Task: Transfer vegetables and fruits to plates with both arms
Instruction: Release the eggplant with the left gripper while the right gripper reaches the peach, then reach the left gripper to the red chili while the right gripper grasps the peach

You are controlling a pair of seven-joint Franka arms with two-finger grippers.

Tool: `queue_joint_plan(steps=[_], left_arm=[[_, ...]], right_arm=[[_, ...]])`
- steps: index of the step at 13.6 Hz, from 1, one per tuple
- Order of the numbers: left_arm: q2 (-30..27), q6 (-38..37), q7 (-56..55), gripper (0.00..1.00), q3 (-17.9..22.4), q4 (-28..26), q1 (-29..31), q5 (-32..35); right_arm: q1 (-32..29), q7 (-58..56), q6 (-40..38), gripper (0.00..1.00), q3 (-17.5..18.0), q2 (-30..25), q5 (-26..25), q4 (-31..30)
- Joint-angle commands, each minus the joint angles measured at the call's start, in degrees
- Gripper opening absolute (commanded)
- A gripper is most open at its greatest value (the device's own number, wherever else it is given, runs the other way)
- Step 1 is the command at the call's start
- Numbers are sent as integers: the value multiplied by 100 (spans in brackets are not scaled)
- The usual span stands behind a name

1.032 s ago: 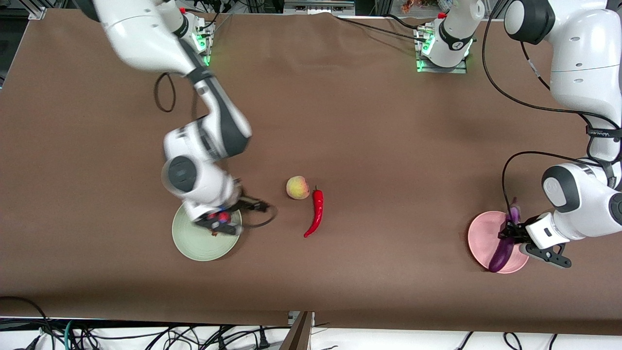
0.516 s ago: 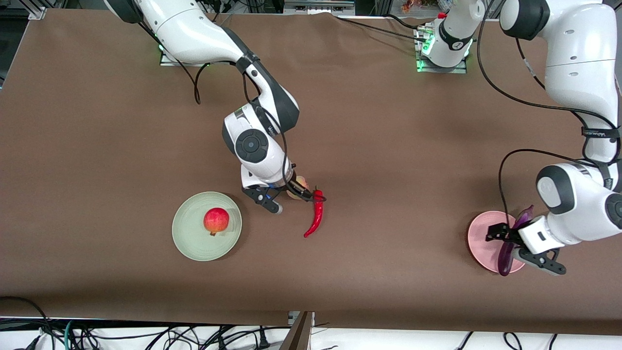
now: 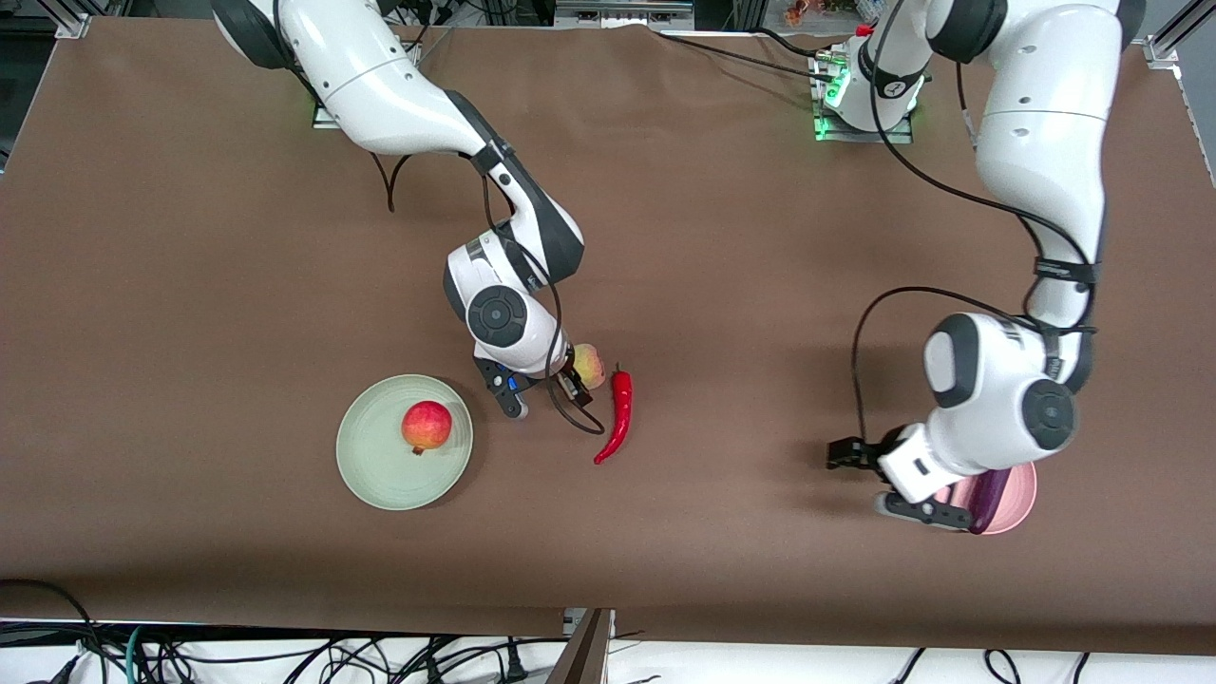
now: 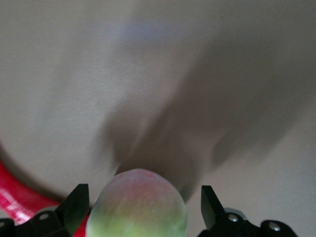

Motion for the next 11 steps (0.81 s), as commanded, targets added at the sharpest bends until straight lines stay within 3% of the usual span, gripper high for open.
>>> queue_joint_plan(steps=[1, 3, 4, 5, 11], left_arm=[[36, 158, -961, 100, 75, 1, -517, -123], [124, 464, -1421, 100, 75, -17, -948, -114], [176, 710, -1631, 100, 75, -61, -1124, -114], [255, 939, -1894, 100, 75, -70, -1274, -114], [598, 1600, -3003, 100, 84, -61, -2109, -97]], right_arm=[[9, 30, 111, 87, 12, 44, 94, -38], [-43, 3, 77, 26, 20, 9, 85, -29], [-44, -41, 59, 6, 20, -9, 85, -12], [-44, -58, 50, 0, 20, -18, 85, -3], [-350, -882, -818, 0, 12, -359, 85, 94]])
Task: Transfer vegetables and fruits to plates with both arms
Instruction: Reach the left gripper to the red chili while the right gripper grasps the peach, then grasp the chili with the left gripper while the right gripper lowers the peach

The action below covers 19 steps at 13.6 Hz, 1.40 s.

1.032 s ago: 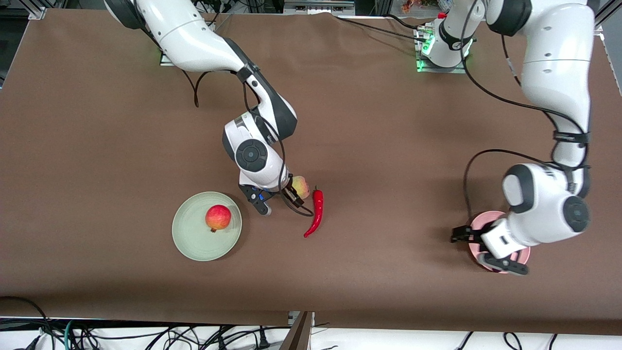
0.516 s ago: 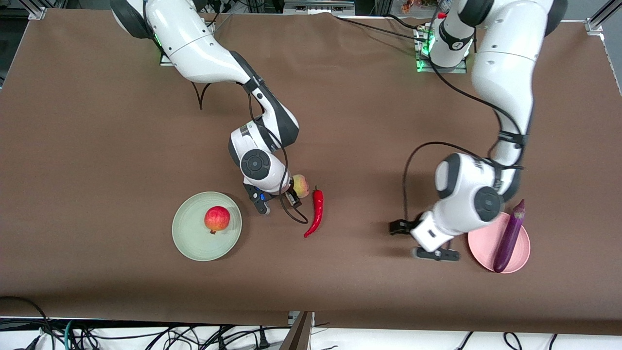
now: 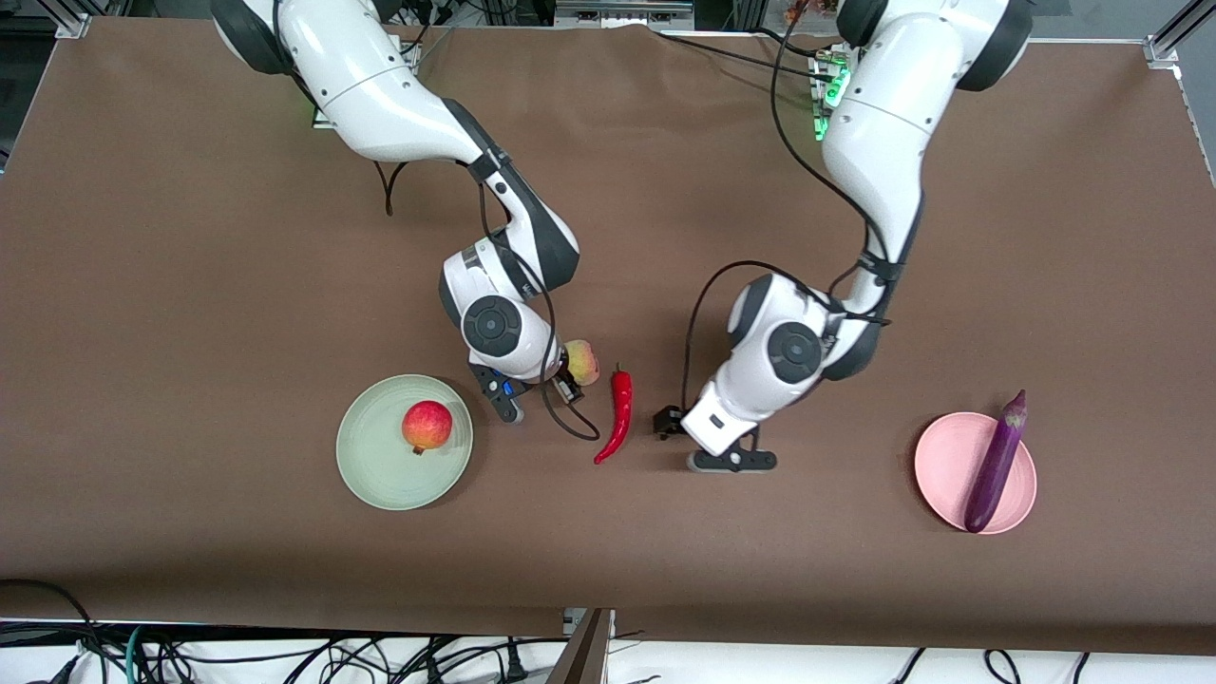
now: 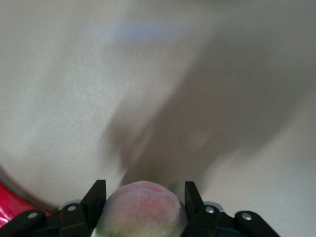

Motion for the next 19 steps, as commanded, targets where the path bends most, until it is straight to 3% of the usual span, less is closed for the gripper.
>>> queue_joint_plan(steps=[1, 5, 7, 9, 10, 12, 14, 15, 19], left_arm=[[27, 134, -323, 100, 97, 7, -207, -96], [123, 134, -604, 100, 123, 34, -479, -70], [150, 142, -833, 100, 185, 43, -699, -44], [159, 178, -964, 100, 281, 43, -900, -43], [194, 178, -1044, 93, 438, 43, -1058, -35], [238, 178, -1053, 47, 903, 34, -1471, 0], [326, 178, -1053, 17, 985, 43, -1543, 9], [326, 178, -1053, 2, 994, 43, -1543, 9], [107, 38, -905, 0, 1309, 51, -1421, 80]], right_arm=[[-284, -774, -724, 0, 11, -401, 65, 7], [-829, -2863, -2034, 0, -120, -709, -267, 288], [-848, -4198, -2553, 0, -427, -885, -986, 288], [-909, -5333, -2660, 0, -857, -956, -1104, 288], [-970, -5757, -2608, 0, -1016, -956, -1095, 288], [-1128, -5963, -2355, 0, -1044, -869, -1077, 271], [-1155, -6024, -2029, 0, -1044, -737, -1077, 227], [-1173, -6033, -1888, 6, -1044, -658, -1077, 218], [-1269, -6025, -1720, 96, -1044, -578, -1069, 200]])
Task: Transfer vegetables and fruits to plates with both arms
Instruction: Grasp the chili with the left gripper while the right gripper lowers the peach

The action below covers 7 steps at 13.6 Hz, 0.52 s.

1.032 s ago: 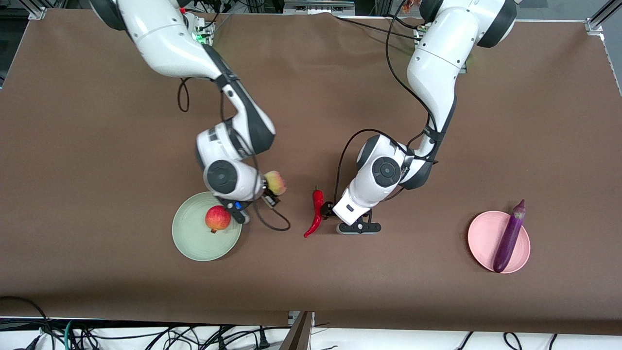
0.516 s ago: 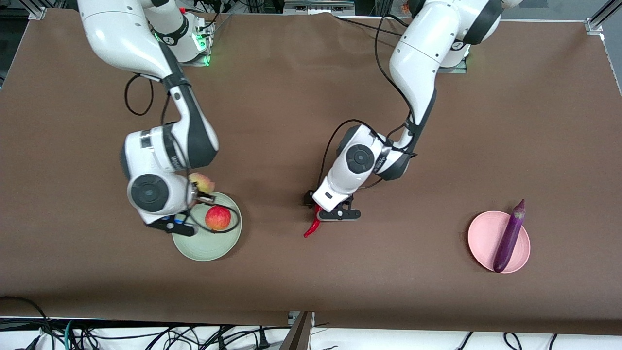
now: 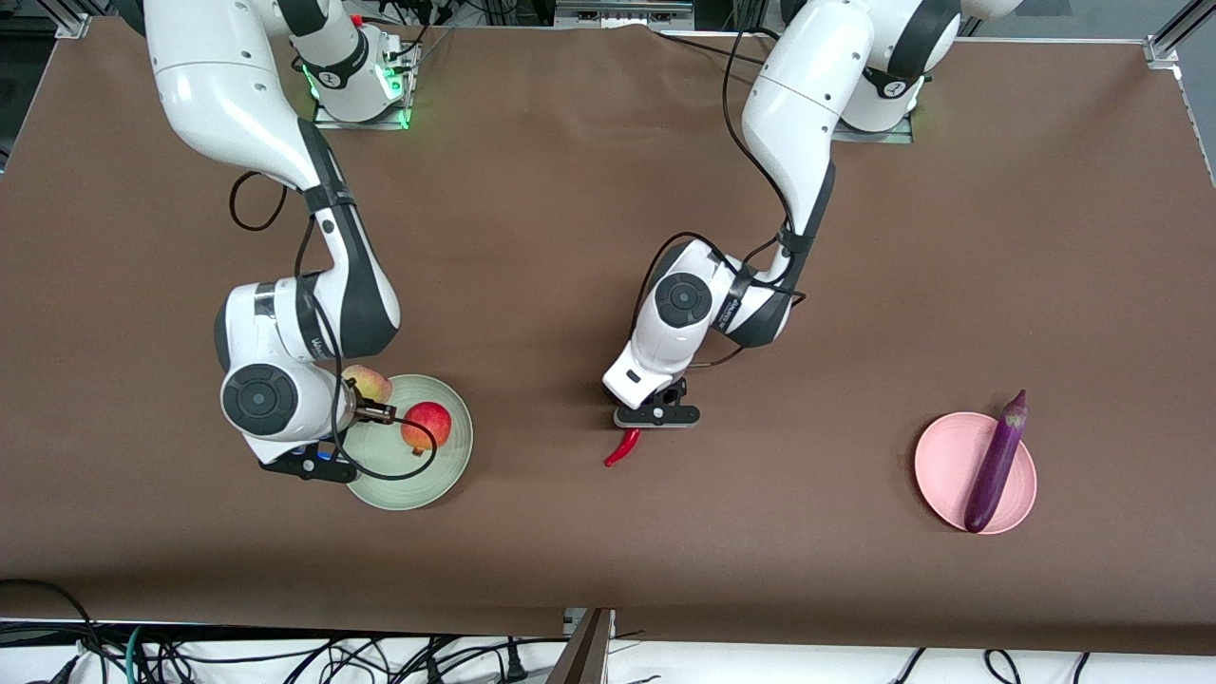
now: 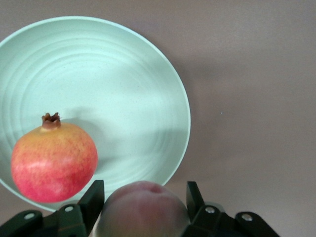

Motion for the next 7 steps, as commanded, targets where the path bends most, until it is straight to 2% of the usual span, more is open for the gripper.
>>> queue_joint_plan(steps=[1, 3, 5, 7], left_arm=[[-214, -200, 287, 0, 292, 20, 214, 91], [-425, -629, 1119, 0, 293, 3, 697, 91], [-627, -1463, 2348, 0, 467, -6, 1171, 100], [-838, -1922, 3536, 0, 495, -76, 1881, 30]], right_arm=[[-131, -77, 5, 99, 32, -87, -72, -5], [-123, -86, -56, 99, 41, -131, -72, 3], [-149, -69, -92, 99, 32, -184, -20, 3], [-176, -68, -179, 99, 6, -385, 278, 12]])
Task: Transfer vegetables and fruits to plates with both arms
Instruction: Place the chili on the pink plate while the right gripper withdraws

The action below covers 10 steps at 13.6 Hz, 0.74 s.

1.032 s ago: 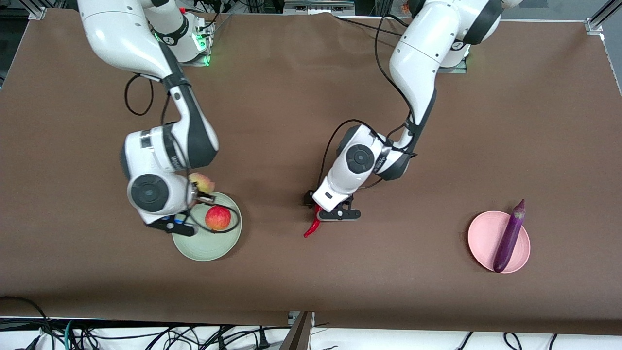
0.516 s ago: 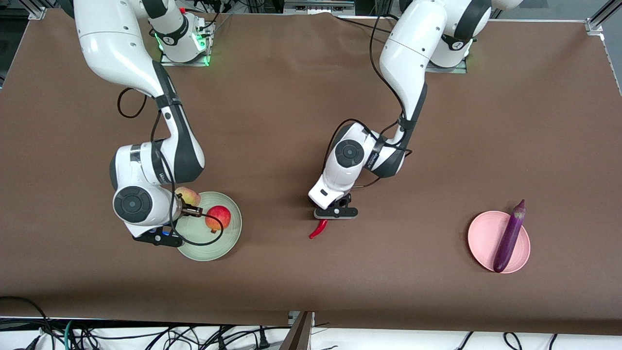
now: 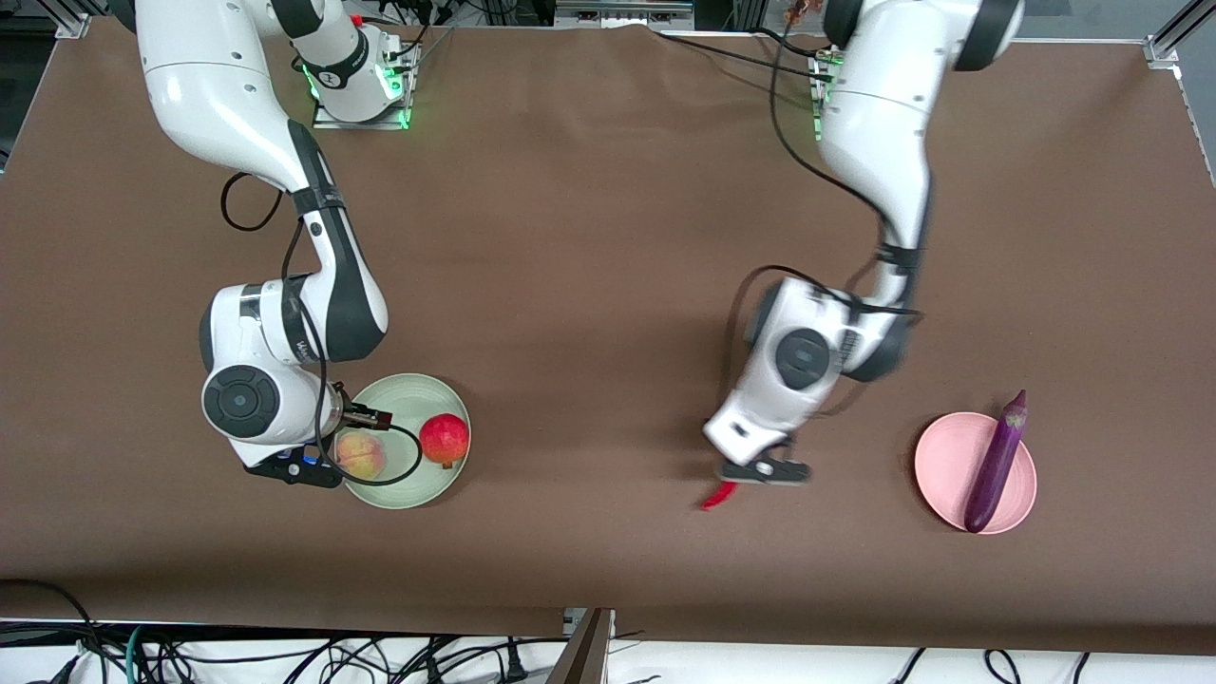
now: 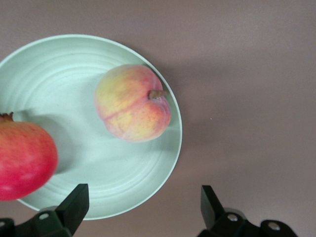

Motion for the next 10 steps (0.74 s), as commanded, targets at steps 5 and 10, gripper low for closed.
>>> queue_joint_plan(steps=[5, 10], left_arm=[[-308, -668, 3020, 0, -118, -189, 1944, -20], [-246, -616, 3242, 0, -196, -286, 2490, -107]], right_arm=[[-44, 5, -1071, 100, 51, -1248, 243, -139], [-52, -408, -1126, 100, 25, -3005, 243, -1569]])
